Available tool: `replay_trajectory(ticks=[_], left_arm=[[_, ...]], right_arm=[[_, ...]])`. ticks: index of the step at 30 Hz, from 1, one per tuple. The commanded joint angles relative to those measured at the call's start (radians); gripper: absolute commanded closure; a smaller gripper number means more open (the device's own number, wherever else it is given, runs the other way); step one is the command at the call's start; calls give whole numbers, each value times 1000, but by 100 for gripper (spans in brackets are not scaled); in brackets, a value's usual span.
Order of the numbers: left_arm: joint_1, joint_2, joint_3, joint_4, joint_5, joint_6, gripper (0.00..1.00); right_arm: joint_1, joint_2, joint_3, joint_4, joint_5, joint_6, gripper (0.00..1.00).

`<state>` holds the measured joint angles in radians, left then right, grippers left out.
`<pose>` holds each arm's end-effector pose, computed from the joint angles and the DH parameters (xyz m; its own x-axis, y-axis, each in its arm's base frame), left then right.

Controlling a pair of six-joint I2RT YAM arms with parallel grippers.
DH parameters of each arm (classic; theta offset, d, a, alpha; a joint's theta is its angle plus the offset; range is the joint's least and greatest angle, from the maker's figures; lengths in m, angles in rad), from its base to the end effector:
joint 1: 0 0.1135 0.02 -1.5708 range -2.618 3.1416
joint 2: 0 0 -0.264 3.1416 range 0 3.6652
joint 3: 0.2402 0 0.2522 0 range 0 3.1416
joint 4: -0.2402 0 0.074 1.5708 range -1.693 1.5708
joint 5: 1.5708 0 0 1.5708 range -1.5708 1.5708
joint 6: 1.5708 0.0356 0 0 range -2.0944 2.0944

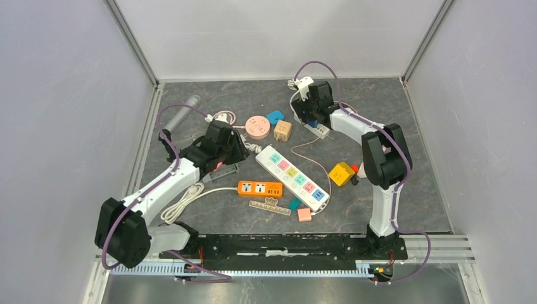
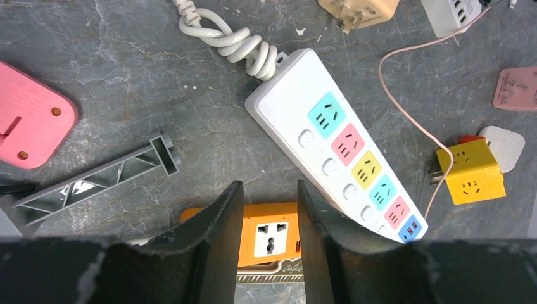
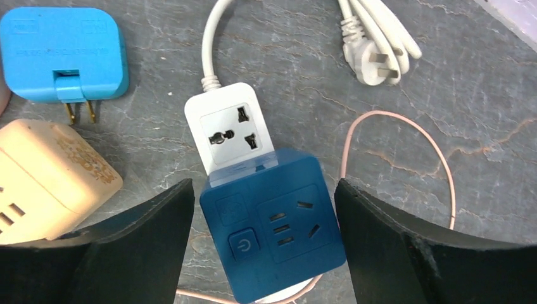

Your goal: Pull the plug off the socket

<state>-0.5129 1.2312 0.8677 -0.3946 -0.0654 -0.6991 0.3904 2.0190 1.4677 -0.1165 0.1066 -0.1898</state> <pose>0.2293 -0.1265 0.2561 -0.7470 -0.3163 -0.5847 -0.0424 0.9004 -0.4329 0.4272 0.1717 0.2065 -0.5056 -0.4109 -0.7587 -0.4038 0.8898 -0.2128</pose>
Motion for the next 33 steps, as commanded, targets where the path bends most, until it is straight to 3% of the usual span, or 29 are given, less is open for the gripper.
replay_trajectory(ticks=[1,5,10,18,28,33], left_arm=[[-2,20,-1,39,47,0,56],[-1,33,-1,63,87,3,56],[-3,50,3,178,217,-4,52],[-23,228,134,263,314,-57,45],[-85,604,445,214,413,-102,41],[-146,715,521,220,318,-224,41]], right_arm=[[1,-10,28,-8,44,-14,21],[1,-52,-6,-12,33,-6,48],[1,-143,-96,-39,-35,49,65],[0,-297,-309,-40,-159,221,69],[5,-407,-500,36,-208,272,61],[7,-417,-527,50,-190,290,61]])
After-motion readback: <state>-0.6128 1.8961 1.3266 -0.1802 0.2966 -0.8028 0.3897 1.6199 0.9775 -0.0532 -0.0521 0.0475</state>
